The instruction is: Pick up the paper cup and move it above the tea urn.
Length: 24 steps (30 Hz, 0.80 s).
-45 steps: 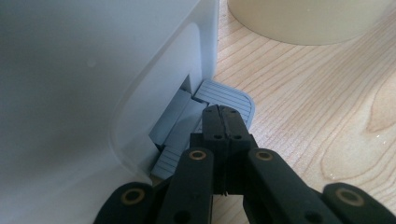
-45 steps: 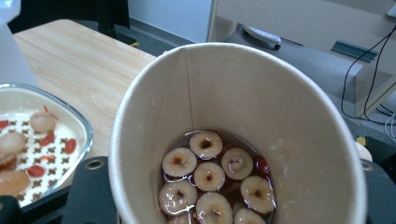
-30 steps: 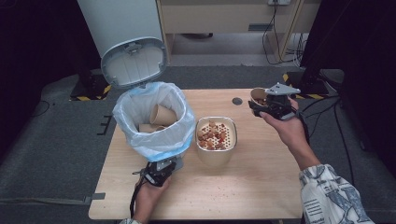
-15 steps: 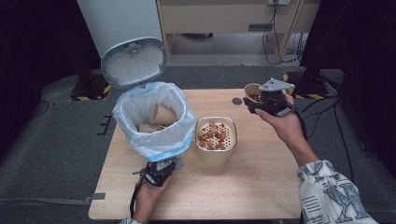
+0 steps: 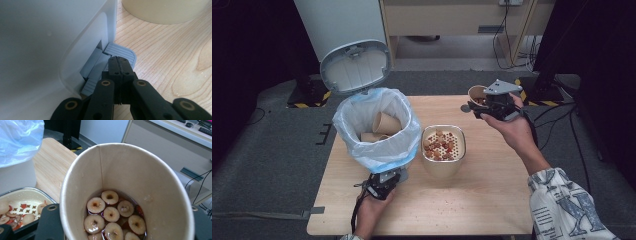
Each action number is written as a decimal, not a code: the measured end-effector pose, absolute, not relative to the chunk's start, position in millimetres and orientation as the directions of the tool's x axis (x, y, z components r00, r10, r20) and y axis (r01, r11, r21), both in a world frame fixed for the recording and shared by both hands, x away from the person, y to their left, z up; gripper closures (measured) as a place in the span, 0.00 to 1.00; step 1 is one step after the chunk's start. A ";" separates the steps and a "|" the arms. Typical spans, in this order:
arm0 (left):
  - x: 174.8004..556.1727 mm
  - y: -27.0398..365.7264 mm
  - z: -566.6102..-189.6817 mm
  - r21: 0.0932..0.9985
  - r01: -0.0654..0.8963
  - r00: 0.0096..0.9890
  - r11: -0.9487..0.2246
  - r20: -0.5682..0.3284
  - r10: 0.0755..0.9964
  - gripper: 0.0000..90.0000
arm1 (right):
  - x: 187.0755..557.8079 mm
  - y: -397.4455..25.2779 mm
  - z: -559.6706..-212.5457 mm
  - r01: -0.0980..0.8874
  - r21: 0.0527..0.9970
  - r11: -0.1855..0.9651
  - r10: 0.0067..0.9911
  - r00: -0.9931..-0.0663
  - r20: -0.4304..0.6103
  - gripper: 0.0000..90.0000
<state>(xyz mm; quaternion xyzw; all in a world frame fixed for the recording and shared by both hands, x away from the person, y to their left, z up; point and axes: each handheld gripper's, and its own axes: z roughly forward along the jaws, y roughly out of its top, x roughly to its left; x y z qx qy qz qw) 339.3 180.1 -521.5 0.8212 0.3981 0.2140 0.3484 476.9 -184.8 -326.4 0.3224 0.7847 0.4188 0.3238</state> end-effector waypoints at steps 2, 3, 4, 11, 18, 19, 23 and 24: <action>339.2 179.9 -521.5 0.743 0.505 0.590 -0.440 0.075 0.804 1.00 | 477.1 -182.6 -325.6 0.231 0.865 0.446 0.773 -0.585 -0.243 0.41; 339.1 179.9 -521.5 0.743 0.506 0.588 -0.438 0.075 0.805 1.00 | 477.2 -181.9 -325.3 0.230 0.864 0.447 0.773 -0.586 -0.244 0.41; 339.1 179.8 -521.6 0.745 0.507 0.585 -0.434 0.073 0.808 1.00 | 477.2 -181.0 -324.8 0.230 0.865 0.446 0.772 -0.587 -0.242 0.41; 340.0 180.4 -521.5 0.744 0.498 0.598 -0.446 0.079 0.798 1.00 | 478.1 -177.1 -321.5 0.219 0.862 0.457 0.765 -0.591 -0.255 0.41; 339.7 180.2 -521.5 0.744 0.498 0.594 -0.446 0.081 0.800 1.00 | 479.0 -175.2 -317.6 0.212 0.862 0.460 0.762 -0.593 -0.260 0.41; 339.5 179.9 -521.5 0.744 0.499 0.592 -0.444 0.081 0.802 1.00 | 479.1 -174.9 -317.0 0.211 0.862 0.461 0.761 -0.594 -0.261 0.41; 339.6 180.0 -521.7 0.746 0.498 0.592 -0.442 0.080 0.802 1.00 | 480.0 -173.4 -314.3 0.204 0.864 0.460 0.759 -0.595 -0.264 0.41; 339.7 180.3 -521.6 0.744 0.499 0.594 -0.444 0.080 0.801 1.00 | 480.2 -173.0 -313.9 0.203 0.865 0.460 0.759 -0.596 -0.264 0.41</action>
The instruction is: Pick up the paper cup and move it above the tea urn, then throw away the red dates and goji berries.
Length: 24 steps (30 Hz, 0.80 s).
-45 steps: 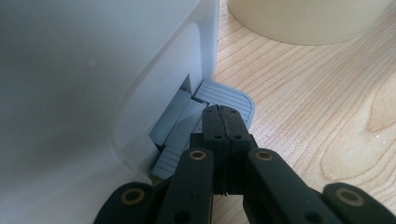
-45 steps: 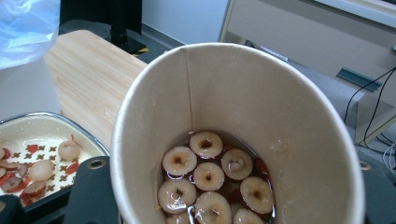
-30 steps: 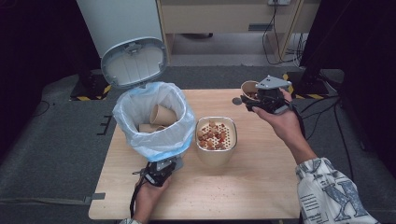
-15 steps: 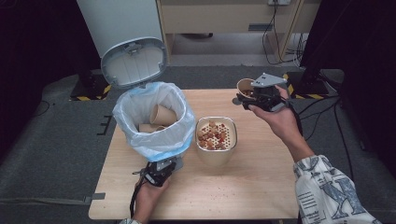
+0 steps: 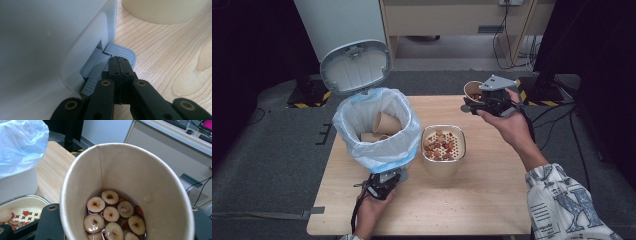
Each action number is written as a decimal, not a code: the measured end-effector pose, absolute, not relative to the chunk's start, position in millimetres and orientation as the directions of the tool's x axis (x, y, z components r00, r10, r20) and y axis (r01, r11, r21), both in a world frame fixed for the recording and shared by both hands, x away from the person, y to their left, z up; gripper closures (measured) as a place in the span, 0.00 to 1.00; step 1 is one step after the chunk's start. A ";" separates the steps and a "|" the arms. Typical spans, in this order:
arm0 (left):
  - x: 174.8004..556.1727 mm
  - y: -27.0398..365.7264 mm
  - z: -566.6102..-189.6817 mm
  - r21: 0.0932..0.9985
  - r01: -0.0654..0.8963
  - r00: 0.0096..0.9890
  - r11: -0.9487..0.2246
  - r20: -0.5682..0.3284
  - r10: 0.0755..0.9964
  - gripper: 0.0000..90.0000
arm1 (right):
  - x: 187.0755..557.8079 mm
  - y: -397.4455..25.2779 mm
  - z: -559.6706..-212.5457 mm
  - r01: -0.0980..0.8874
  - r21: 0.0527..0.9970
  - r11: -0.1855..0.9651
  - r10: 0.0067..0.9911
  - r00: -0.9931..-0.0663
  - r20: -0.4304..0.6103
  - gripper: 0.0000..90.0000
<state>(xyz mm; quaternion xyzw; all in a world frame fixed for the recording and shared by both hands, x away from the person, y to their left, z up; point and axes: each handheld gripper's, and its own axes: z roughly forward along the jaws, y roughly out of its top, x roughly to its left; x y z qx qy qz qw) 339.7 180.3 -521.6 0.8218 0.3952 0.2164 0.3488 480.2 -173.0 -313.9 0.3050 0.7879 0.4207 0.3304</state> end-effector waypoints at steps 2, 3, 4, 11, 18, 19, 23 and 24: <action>339.6 180.0 -521.7 0.746 0.498 0.593 -0.441 0.078 0.802 1.00 | 480.3 -172.5 -313.1 0.202 0.864 0.460 0.758 -0.596 -0.264 0.41; 339.6 180.1 -521.8 0.747 0.498 0.593 -0.440 0.077 0.802 1.00 | 480.4 -172.3 -312.8 0.201 0.864 0.461 0.757 -0.596 -0.265 0.42; 339.6 180.1 -521.7 0.747 0.498 0.593 -0.441 0.078 0.801 1.00 | 480.5 -172.1 -312.6 0.201 0.863 0.463 0.757 -0.596 -0.267 0.41; 339.7 180.2 -521.7 0.746 0.498 0.593 -0.442 0.079 0.802 1.00 | 481.1 -165.8 -314.8 0.171 0.856 0.487 0.734 -0.611 -0.296 0.42; 339.0 179.6 -522.0 0.749 0.506 0.585 -0.428 0.066 0.808 1.00 | 482.0 -162.6 -317.4 0.144 0.843 0.518 0.710 -0.622 -0.330 0.41; 338.8 179.1 -522.3 0.753 0.505 0.582 -0.421 0.063 0.811 1.00 | 481.4 -161.5 -317.4 0.139 0.843 0.520 0.706 -0.625 -0.333 0.41; 338.4 178.8 -522.3 0.753 0.507 0.576 -0.418 0.064 0.815 1.00 | 478.3 -155.4 -317.9 0.114 0.836 0.536 0.681 -0.644 -0.349 0.41; 338.4 178.7 -522.3 0.753 0.507 0.576 -0.418 0.064 0.815 1.00 | 478.4 -155.2 -318.1 0.116 0.837 0.535 0.682 -0.644 -0.347 0.41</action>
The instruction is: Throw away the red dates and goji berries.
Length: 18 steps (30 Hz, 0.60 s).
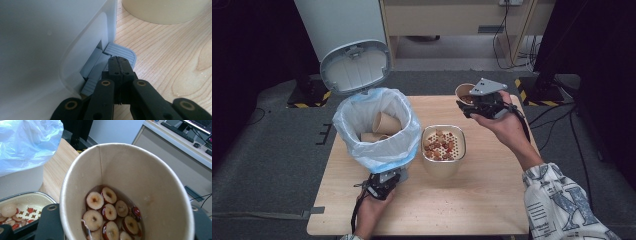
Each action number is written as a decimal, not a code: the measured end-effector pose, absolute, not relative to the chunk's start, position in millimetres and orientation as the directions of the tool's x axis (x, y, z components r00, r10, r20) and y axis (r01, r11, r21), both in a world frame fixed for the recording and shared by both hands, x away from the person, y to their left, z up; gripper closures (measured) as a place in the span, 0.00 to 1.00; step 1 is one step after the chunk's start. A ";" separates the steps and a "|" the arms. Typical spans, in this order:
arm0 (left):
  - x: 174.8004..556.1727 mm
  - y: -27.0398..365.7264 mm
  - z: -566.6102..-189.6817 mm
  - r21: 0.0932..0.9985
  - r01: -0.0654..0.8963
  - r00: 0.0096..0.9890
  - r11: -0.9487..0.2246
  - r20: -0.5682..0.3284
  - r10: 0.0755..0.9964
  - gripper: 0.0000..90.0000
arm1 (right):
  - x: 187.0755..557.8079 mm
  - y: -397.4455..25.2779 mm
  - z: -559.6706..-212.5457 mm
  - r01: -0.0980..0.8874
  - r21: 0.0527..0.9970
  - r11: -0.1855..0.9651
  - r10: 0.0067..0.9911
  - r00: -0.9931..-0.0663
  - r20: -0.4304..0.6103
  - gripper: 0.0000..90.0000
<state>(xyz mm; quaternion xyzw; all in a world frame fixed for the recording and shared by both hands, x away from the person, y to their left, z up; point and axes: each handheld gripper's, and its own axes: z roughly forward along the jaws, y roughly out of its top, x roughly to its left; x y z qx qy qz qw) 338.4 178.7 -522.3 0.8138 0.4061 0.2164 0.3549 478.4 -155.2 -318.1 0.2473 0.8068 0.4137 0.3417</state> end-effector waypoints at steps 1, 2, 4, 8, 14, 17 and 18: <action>338.5 178.9 -522.3 0.754 0.507 0.577 -0.418 0.063 0.814 1.00 | 478.8 -155.4 -318.4 0.117 0.836 0.535 0.682 -0.645 -0.346 0.41; 338.5 178.9 -522.3 0.754 0.508 0.577 -0.418 0.062 0.814 1.00 | 478.9 -155.4 -318.7 0.121 0.837 0.534 0.685 -0.643 -0.344 0.41; 338.5 179.4 -522.0 0.750 0.509 0.578 -0.423 0.066 0.813 1.00 | 478.6 -154.2 -319.1 0.121 0.839 0.531 0.685 -0.643 -0.341 0.41; 338.3 178.8 -522.4 0.754 0.509 0.574 -0.415 0.062 0.816 1.00 | 475.7 -150.0 -320.8 0.106 0.834 0.542 0.664 -0.661 -0.348 0.41; 340.1 180.1 -522.0 0.751 0.496 0.596 -0.437 0.071 0.799 1.00 | 472.8 -146.3 -321.0 0.083 0.822 0.564 0.653 -0.653 -0.383 0.41; 339.6 179.7 -522.1 0.752 0.497 0.591 -0.433 0.073 0.804 1.00 | 470.9 -143.9 -320.4 0.062 0.808 0.586 0.636 -0.652 -0.412 0.41; 339.7 179.8 -522.1 0.752 0.497 0.591 -0.433 0.072 0.803 1.00 | 471.0 -144.1 -320.2 0.060 0.804 0.592 0.634 -0.651 -0.418 0.41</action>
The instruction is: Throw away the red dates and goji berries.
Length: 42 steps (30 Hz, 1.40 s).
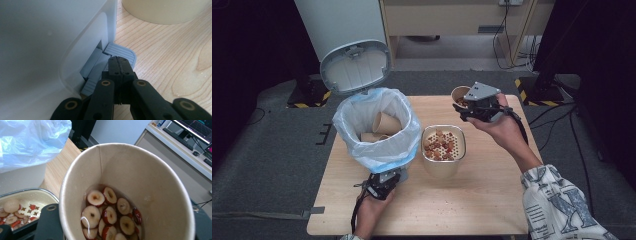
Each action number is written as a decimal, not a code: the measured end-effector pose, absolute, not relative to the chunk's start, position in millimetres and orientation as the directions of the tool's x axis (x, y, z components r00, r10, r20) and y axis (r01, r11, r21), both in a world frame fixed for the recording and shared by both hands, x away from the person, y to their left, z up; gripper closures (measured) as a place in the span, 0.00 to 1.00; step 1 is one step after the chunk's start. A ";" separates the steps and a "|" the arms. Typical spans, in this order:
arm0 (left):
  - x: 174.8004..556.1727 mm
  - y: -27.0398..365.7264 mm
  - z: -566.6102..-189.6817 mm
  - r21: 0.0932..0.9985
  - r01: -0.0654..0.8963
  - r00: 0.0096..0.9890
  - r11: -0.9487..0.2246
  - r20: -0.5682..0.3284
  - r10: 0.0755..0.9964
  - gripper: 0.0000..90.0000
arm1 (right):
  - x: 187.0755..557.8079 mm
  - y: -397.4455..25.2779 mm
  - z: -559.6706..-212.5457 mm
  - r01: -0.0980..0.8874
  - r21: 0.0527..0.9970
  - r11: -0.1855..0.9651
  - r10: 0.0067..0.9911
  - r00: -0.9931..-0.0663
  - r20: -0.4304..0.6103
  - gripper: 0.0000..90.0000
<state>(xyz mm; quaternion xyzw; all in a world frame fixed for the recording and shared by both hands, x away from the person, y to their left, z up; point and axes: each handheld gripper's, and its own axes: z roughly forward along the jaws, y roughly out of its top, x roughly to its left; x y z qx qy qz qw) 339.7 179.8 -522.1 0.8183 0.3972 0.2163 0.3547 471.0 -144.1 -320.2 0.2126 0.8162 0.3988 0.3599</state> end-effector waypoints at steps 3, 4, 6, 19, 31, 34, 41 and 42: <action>339.9 180.3 -521.8 0.748 0.497 0.595 -0.440 0.076 0.800 1.00 | 471.4 -144.5 -319.7 0.065 0.800 0.597 0.641 -0.639 -0.426 0.41; 339.8 180.0 -521.9 0.750 0.498 0.592 -0.435 0.071 0.802 1.00 | 470.8 -143.6 -319.7 0.063 0.798 0.599 0.639 -0.638 -0.430 0.41; 339.7 179.7 -522.0 0.752 0.498 0.591 -0.432 0.071 0.804 1.00 | 468.7 -140.3 -319.5 0.049 0.792 0.609 0.625 -0.644 -0.441 0.41; 339.7 179.9 -521.8 0.748 0.498 0.592 -0.438 0.075 0.802 1.00 | 465.1 -139.1 -316.7 0.033 0.775 0.631 0.616 -0.628 -0.475 0.40; 339.6 180.6 -521.2 0.740 0.500 0.593 -0.450 0.086 0.800 1.00 | 456.4 -126.4 -314.7 -0.027 0.676 0.736 0.537 -0.585 -0.608 0.40; 339.6 180.3 -521.5 0.743 0.499 0.593 -0.446 0.082 0.801 1.00 | 454.2 -124.0 -313.2 -0.050 0.644 0.763 0.507 -0.573 -0.644 0.40; 339.8 180.8 -521.4 0.744 0.500 0.593 -0.444 0.079 0.801 1.00 | 453.9 -124.7 -306.1 -0.071 0.614 0.786 0.480 -0.556 -0.679 0.40; 339.8 180.8 -521.4 0.744 0.500 0.592 -0.443 0.079 0.802 1.00 | 454.0 -125.1 -304.7 -0.072 0.613 0.787 0.478 -0.556 -0.680 0.40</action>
